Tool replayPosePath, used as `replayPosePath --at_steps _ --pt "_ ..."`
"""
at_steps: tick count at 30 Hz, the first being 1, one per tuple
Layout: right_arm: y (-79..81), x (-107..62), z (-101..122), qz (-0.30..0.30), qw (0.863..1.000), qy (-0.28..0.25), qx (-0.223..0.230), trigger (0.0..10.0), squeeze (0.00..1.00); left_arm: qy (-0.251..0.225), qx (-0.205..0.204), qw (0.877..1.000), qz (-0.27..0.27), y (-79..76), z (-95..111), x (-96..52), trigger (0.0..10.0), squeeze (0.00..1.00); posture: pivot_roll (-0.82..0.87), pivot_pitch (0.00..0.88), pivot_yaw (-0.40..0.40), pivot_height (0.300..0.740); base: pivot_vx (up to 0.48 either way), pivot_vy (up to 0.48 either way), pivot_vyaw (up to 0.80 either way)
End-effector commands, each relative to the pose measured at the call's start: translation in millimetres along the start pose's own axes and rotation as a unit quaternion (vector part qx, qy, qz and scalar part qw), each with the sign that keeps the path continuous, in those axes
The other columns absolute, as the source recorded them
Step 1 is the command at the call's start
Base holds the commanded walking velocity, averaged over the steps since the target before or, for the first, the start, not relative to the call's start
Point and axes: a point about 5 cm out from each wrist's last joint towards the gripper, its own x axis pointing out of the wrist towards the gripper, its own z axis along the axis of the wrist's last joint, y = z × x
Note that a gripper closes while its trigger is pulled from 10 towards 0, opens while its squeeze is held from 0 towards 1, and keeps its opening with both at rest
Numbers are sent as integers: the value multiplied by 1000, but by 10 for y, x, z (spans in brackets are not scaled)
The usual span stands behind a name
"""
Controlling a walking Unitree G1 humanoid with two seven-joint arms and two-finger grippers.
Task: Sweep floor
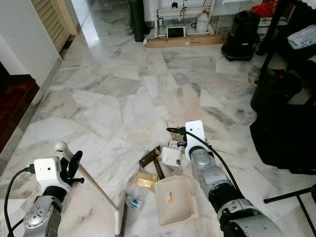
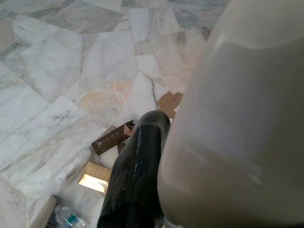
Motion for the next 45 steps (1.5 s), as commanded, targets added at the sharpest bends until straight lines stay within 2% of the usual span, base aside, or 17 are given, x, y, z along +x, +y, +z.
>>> replayPosePath --at_steps 1,7,8,13,21,23,24,26,28,29,31,32,34,36,40,43,45 --pt "112 -42 -217 28 998 47 14 10000 0 7 -27 1000 2 54 -22 -49 10000 0 -56 179 104 740 0 0 0" --pt "111 -41 -215 27 998 47 14 10000 0 -20 -74 997 32 116 60 -83 10000 0 -54 182 106 740 0 0 0" --pt "110 -40 -209 27 998 47 15 10000 0 -41 -102 993 48 147 118 -106 10000 0 -51 182 105 740 0 0 0" --pt "127 -38 -186 30 998 45 15 10000 0 -94 -184 976 72 184 249 -171 10000 0 -45 181 102 740 0 0 0" --pt "160 -37 -171 37 998 45 15 10000 0 -131 -243 957 86 186 359 -246 10000 0 -38 182 101 740 0 0 0" --pt "164 -39 -172 37 998 45 15 10000 0 -145 -229 957 102 226 422 -275 10000 0 -36 185 102 740 0 0 0" --pt "164 -40 -175 37 998 46 15 10000 0 -158 -195 959 131 281 493 -310 10000 0 -36 185 102 740 0 0 0" --pt "162 -41 -181 37 998 46 15 10000 0 -157 -145 967 136 276 567 -344 10000 0 -36 185 104 740 0 0 0" --pt "157 -42 -190 36 998 48 14 10000 0 -126 -69 985 101 153 609 -381 10000 0 -27 187 103 740 0 0 0" --pt "158 -42 -192 36 998 48 14 10000 0 -118 -58 987 93 127 605 -387 10000 0 -27 187 103 740 0 0 0" --pt "169 -45 -197 38 998 49 14 10000 0 -91 -5 992 82 100 574 -452 10000 0 -25 189 103 740 0 0 0" --pt "169 -45 -197 38 998 49 14 10000 0 -91 -5 992 82 100 574 -452 10000 0 -25 189 103 740 0 0 0" --pt "174 -45 -192 39 998 48 15 10000 0 -49 67 993 79 117 524 -538 10000 0 -21 189 102 740 0 0 0" --pt "174 -45 -193 39 998 48 14 10000 0 -36 79 994 72 112 492 -563 10000 0 -16 189 101 740 0 0 0" --pt "183 -46 -200 40 998 49 13 10000 0 -11 64 996 66 87 383 -596 10000 0 -12 189 102 740 0 0 0" --pt "194 -48 -192 41 998 49 14 10000 0 10 41 997 62 59 227 -570 10000 0 -19 188 103 740 0 0 0" --pt "188 -48 -193 41 998 48 15 10000 0 11 31 997 69 57 151 -502 10000 0 -20 187 103 740 0 0 0"
